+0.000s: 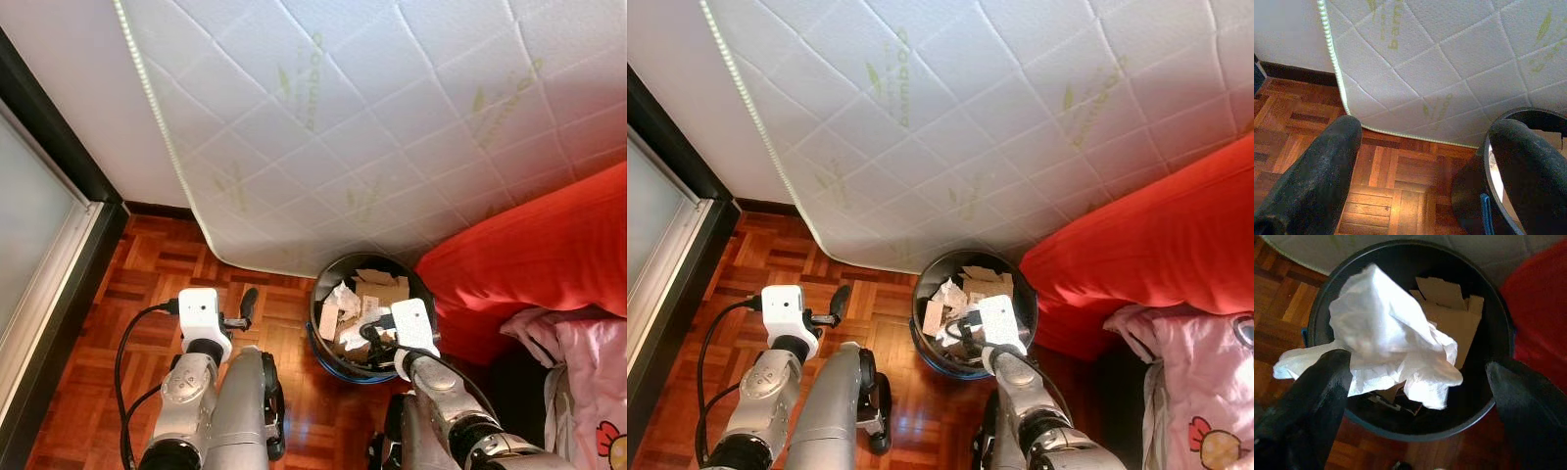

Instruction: Clean up the room

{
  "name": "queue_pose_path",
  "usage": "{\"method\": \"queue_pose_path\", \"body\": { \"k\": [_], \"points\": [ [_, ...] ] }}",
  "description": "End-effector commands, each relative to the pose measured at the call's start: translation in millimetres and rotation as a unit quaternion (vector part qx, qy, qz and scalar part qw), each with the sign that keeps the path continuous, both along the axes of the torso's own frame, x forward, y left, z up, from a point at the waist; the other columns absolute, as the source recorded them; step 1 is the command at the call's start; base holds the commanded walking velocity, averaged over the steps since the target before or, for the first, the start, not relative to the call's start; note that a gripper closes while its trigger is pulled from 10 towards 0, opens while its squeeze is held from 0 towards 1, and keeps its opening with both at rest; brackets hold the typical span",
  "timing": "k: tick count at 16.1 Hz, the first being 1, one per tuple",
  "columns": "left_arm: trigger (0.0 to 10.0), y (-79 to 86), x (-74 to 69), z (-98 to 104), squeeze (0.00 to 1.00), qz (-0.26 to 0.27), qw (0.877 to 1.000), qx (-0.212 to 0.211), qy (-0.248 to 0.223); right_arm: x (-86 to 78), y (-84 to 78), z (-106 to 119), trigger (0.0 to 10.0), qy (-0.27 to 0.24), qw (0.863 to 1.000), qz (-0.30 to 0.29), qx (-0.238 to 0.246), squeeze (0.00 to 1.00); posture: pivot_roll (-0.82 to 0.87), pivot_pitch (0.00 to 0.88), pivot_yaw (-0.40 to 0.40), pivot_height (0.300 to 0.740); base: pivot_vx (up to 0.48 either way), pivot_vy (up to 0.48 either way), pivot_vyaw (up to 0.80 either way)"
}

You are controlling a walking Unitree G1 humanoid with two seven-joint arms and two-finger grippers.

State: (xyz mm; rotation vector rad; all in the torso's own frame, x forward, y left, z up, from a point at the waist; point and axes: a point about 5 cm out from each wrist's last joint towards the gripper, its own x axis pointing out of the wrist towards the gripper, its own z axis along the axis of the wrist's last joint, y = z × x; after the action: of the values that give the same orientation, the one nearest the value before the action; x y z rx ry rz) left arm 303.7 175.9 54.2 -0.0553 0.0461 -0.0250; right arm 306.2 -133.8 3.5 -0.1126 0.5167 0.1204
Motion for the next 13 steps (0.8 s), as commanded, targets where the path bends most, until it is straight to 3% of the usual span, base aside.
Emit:
{"method": "queue_pose_path", "body": {
  "k": [1,3,6,11,13],
  "points": [
    [10.0,-0.7,-7.1,-11.2,0.0,0.001,1.0,-0.009,0.025,-9.5,-2.9,-11.2,10.0,0.04,0.996,-0.051,0.069,0.0,0.22,0.314,-0.057,0.616,0.0,0.0,0.0],
    [10.0,-0.6,-7.0,-11.2,0.0,0.0,1.0,-0.009,0.026,-13.8,-5.9,-17.0,10.0,0.074,0.988,-0.083,0.104,0.0,0.22,0.314,-0.055,0.616,0.0,0.0,0.0],
    [10.0,-0.4,-7.2,-11.3,0.0,-0.001,1.0,-0.009,0.026,-14.9,-9.3,-18.8,10.0,0.09,0.967,-0.148,0.185,0.0,0.22,0.315,-0.054,0.616,0.0,0.0,0.0],
    [10.0,-0.1,-7.4,-11.7,0.0,-0.002,1.0,-0.007,0.027,-14.3,-5.1,-18.3,10.0,0.097,0.948,-0.167,0.253,0.0,0.22,0.315,-0.052,0.616,0.0,0.0,0.0],
    [10.0,-0.3,-7.4,-11.8,0.0,-0.002,1.0,-0.007,0.027,-8.4,0.0,-10.3,10.0,0.05,0.988,-0.061,0.134,0.0,0.22,0.316,-0.051,0.616,0.0,0.0,0.0]
  ]
}}
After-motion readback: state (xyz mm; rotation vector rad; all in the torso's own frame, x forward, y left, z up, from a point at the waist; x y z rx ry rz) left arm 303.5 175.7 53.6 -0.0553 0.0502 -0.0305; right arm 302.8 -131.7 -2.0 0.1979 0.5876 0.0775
